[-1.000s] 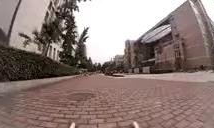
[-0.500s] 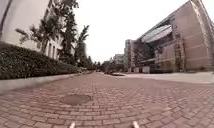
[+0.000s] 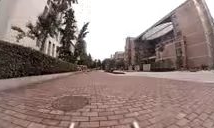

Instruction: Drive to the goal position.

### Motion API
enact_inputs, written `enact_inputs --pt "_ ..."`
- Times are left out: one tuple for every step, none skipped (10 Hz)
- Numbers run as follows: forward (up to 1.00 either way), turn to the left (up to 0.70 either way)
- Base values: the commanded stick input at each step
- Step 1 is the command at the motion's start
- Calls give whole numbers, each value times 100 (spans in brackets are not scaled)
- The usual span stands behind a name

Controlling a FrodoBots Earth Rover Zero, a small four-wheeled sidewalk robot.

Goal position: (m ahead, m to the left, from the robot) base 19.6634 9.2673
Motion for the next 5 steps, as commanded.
enact_inputs --pt "70 0" --pt "70 0" --pt "70 0" --pt "70 0" --pt "70 0"
